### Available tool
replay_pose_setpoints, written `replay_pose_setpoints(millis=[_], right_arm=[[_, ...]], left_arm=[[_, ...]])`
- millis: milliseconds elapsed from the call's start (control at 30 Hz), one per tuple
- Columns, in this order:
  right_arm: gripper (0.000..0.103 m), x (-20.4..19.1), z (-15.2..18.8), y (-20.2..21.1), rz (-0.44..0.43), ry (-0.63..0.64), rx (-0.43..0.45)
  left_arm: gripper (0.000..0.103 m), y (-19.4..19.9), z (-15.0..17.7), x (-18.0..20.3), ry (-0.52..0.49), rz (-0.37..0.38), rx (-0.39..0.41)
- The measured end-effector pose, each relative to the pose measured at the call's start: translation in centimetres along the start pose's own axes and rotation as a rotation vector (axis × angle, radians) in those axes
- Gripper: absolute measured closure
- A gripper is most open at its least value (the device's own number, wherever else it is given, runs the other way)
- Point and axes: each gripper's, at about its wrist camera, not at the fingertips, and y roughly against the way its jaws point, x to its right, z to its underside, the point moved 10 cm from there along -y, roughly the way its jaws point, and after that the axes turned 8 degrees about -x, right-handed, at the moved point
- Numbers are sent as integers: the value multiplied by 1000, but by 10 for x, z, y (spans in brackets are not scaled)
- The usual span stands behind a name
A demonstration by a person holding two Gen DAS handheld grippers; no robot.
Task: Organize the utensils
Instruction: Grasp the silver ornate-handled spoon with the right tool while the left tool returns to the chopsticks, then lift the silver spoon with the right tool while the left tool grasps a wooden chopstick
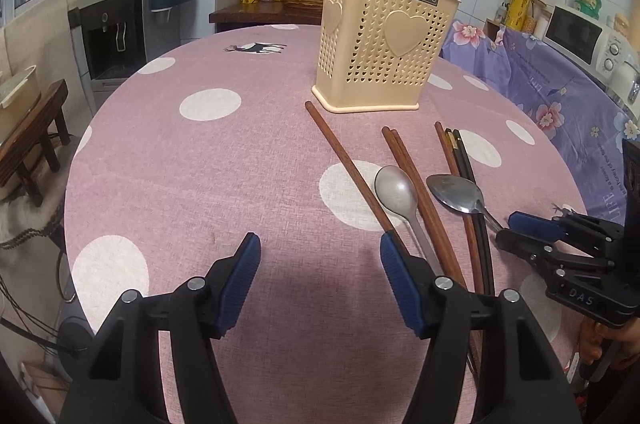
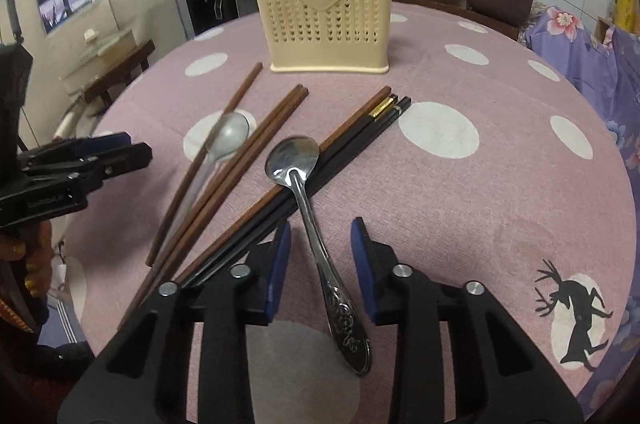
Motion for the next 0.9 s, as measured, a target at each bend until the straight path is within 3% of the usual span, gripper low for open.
replay_pose_setpoints(millis=[167, 300, 467, 600, 833, 900], right_arm=[[93, 0, -5, -5, 15, 11, -11], [96, 12, -7, 0, -41, -82, 17], [96, 51, -8, 24, 33, -219, 104], [96, 83, 1, 29, 101, -310, 100], [96, 90, 10, 21, 98, -331, 81], [87, 87, 9, 21, 100, -315, 81]], left_arm=[[41, -1, 1, 2, 1, 8, -5], [41, -1, 1, 1, 8, 11, -6], [41, -5, -2, -1, 16, 8, -16], [41, -11, -10, 2, 21, 27, -27], [46, -28, -34, 10, 1, 46, -67], [47, -32, -41, 10, 2, 47, -72]])
